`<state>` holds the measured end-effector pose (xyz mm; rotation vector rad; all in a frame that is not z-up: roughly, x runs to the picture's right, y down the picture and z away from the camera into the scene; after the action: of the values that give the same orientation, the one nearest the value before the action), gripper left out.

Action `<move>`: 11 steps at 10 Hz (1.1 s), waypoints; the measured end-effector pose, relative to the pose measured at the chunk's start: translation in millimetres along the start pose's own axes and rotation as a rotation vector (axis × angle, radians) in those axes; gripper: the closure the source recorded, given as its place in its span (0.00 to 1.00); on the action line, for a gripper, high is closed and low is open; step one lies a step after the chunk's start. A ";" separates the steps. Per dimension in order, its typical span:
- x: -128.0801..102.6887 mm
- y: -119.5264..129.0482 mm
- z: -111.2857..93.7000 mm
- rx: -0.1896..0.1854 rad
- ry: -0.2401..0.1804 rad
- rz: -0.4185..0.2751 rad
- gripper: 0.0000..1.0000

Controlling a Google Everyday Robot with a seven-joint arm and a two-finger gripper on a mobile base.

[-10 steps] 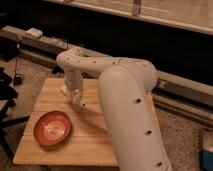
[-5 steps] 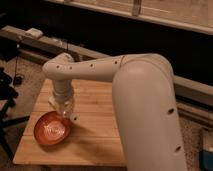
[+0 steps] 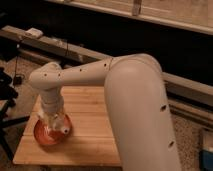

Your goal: Place the bottle in the ceramic bowl

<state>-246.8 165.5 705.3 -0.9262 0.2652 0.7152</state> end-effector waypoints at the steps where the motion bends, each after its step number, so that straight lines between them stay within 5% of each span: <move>1: -1.2 2.1 4.4 -0.014 0.017 -0.014 1.00; 6: -6.4 2.8 19.2 -0.092 0.065 -0.057 0.53; 9: -7.7 1.7 22.1 -0.107 0.072 -0.066 0.25; 11: -7.1 -1.4 22.2 -0.112 0.068 -0.062 0.20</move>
<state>-253.1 179.7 722.8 -1.0623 0.2576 0.6469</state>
